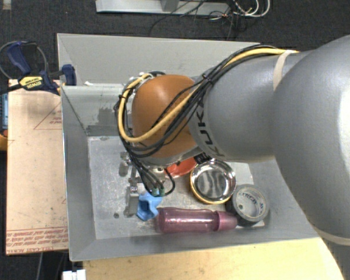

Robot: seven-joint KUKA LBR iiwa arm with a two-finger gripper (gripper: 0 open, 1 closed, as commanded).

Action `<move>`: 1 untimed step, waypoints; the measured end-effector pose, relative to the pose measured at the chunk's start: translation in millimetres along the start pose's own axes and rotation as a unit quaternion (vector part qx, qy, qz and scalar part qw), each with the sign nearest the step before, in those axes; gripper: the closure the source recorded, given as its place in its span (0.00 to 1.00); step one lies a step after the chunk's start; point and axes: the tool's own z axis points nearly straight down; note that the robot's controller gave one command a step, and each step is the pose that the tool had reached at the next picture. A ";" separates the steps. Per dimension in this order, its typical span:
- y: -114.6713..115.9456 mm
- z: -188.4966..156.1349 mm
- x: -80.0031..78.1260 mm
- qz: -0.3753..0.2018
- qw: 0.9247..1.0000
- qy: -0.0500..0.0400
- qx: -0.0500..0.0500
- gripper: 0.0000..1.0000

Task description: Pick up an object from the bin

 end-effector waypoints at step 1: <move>-1.2 -3.6 -2.1 0.002 1.000 -0.003 -0.001 0.00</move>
Offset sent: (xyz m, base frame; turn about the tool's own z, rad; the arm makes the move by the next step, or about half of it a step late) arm -0.0301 -0.0778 -0.0791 0.0812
